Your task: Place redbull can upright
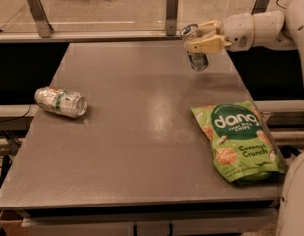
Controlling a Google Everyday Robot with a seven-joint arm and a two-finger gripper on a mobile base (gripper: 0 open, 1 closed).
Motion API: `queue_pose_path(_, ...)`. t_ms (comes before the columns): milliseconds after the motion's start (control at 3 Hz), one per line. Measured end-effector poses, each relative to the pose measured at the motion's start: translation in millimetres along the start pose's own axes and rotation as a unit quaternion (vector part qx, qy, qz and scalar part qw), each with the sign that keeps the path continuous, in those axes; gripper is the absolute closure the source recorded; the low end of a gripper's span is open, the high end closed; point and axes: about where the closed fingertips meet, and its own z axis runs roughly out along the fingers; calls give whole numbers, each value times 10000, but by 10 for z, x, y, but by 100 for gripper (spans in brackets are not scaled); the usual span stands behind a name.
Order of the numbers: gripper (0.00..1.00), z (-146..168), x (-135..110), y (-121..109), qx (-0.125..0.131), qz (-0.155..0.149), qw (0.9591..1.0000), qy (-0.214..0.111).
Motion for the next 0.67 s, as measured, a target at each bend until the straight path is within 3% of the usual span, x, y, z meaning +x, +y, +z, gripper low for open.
queue_pose_path(667,100,-100,178,136,-271,299,9980,-481)
